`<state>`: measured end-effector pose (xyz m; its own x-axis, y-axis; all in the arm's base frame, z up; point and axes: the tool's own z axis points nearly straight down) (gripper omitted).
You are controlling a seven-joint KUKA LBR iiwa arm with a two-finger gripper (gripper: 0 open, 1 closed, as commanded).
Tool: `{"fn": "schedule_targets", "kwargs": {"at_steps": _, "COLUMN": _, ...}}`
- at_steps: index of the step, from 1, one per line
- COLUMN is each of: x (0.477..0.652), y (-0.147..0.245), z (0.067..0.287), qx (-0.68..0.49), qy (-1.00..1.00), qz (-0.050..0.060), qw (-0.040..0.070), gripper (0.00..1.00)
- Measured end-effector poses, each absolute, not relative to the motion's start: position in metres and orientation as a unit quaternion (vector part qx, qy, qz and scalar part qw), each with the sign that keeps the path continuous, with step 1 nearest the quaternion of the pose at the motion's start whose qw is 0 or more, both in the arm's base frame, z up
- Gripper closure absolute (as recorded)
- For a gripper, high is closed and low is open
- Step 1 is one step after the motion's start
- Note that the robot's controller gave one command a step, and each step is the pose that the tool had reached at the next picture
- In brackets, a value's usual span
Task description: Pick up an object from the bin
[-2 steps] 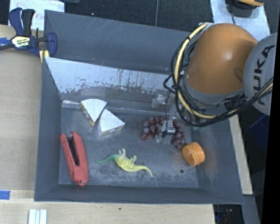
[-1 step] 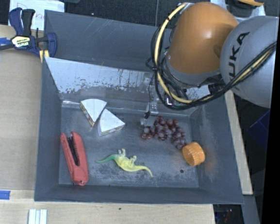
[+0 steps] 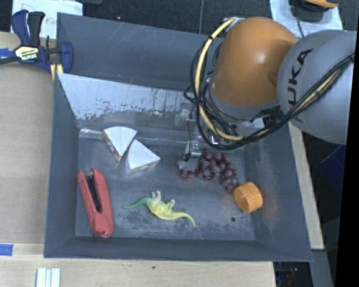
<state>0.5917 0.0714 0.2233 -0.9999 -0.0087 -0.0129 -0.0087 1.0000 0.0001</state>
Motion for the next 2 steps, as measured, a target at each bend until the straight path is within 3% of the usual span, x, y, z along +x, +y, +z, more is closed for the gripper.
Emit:
{"fn": "schedule_targets", "kwargs": {"at_steps": 1, "x": 0.596, "y": 0.081, "z": 0.211, "qx": -0.031, "qy": 0.999, "qz": -0.001, "qw": 0.006, "gripper": 0.00}}
{"fn": "schedule_targets", "kwargs": {"at_steps": 2, "x": 0.579, "y": 0.094, "z": 0.161, "qx": -0.072, "qy": 0.997, "qz": -0.001, "qw": 0.007, "gripper": 0.00}}
